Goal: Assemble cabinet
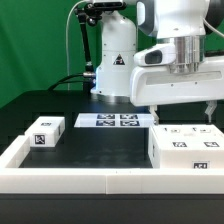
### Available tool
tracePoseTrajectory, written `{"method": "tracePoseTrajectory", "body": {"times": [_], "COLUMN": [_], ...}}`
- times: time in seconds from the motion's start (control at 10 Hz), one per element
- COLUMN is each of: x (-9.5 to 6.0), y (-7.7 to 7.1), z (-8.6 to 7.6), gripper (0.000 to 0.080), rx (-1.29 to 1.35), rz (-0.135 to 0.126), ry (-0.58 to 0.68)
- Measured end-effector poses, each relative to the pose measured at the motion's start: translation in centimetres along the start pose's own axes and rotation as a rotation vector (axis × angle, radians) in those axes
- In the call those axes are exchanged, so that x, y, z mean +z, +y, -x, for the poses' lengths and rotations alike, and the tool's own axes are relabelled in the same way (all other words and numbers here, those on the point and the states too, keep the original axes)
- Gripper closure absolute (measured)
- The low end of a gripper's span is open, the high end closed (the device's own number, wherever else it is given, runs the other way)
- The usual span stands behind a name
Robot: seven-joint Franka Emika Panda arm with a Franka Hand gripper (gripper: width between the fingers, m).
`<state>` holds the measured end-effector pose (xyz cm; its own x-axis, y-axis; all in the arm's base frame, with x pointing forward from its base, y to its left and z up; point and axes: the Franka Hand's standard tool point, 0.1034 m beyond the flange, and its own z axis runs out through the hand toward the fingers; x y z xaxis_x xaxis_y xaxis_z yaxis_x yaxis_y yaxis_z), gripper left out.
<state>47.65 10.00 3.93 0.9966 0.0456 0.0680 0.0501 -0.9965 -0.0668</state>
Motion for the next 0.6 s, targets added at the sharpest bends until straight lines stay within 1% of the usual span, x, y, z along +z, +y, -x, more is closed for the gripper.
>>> {"method": "tracePoseTrajectory", "body": {"times": [0.1, 0.2, 0.3, 0.6], "x": [1.1, 2.1, 2.7, 2.7], "y": [0.2, 0.7, 1.0, 0.8], "z": [0.0, 0.2, 0.3, 0.3], "gripper": [0.0002, 0.0002, 0.0002, 0.0002], "rx": [0.003, 0.002, -0.031, -0.028], "rz": [0.009, 0.013, 0.013, 0.010], "ry": [-0.010, 0.010, 0.016, 0.015]}}
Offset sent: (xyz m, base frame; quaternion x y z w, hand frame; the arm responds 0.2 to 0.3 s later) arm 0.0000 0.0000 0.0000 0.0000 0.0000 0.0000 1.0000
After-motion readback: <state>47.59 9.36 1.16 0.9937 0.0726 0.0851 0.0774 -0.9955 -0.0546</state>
